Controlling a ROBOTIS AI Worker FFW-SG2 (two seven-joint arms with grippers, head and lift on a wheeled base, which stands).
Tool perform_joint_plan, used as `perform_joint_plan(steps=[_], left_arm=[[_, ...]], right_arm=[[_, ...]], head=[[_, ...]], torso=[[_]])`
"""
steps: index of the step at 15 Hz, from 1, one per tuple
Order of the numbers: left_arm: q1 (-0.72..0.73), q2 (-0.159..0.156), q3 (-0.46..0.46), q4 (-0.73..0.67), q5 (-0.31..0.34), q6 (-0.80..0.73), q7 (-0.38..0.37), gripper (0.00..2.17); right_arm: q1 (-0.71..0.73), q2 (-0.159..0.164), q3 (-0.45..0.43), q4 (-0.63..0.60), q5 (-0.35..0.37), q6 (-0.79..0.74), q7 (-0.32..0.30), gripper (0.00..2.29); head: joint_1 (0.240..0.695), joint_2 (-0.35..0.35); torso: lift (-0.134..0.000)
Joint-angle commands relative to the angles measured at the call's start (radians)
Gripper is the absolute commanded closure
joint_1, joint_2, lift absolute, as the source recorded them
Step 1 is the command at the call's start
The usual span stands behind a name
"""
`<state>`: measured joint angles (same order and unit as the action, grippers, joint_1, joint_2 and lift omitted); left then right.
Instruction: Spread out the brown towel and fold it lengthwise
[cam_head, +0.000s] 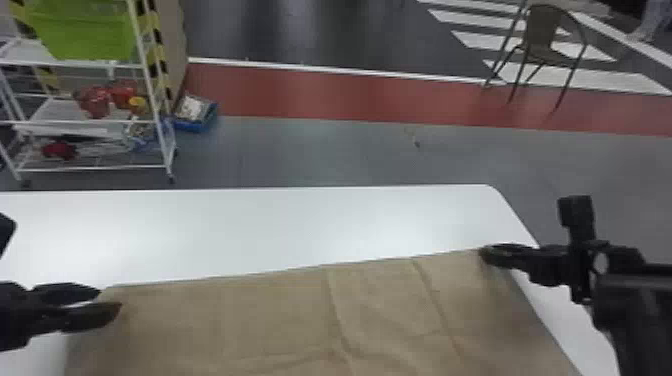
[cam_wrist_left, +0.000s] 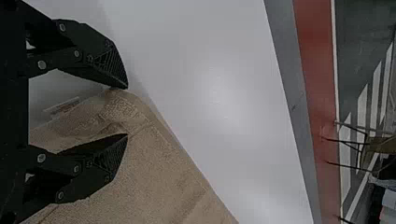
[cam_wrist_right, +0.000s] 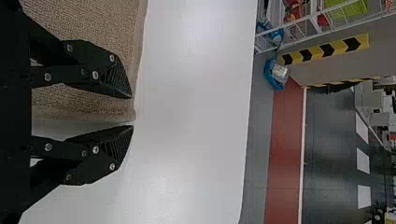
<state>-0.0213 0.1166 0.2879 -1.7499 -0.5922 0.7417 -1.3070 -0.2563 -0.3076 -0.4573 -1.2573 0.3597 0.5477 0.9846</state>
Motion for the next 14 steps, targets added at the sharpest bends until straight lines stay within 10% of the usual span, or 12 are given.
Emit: perform_joint_plan(steps=[1, 3, 14], left_arm=[[0.000, 0.000, -0.001, 0.003, -0.001, -0.015, -0.002, 0.62], [0.001, 0.000, -0.006, 0.004, -0.003, -0.037, 0.002, 0.89], [0.001, 0.000, 0.088, -0.051, 0.009, -0.092, 0.005, 1.08]], right_arm=[[0.000, -0.004, -0.001, 0.009, 0.005, -0.015, 0.000, 0.98], [0.002, -0.005, -0.004, 0.012, 0.005, -0.033, 0.000, 1.45], [0.083, 0.016, -0.077, -0.183, -0.048, -0.051, 0.058, 1.31]], head=[[0.695, -0.193], [0.695, -0.195], [0.695, -0.179]], torso=[[-0.122], [-0.122], [-0.122]])
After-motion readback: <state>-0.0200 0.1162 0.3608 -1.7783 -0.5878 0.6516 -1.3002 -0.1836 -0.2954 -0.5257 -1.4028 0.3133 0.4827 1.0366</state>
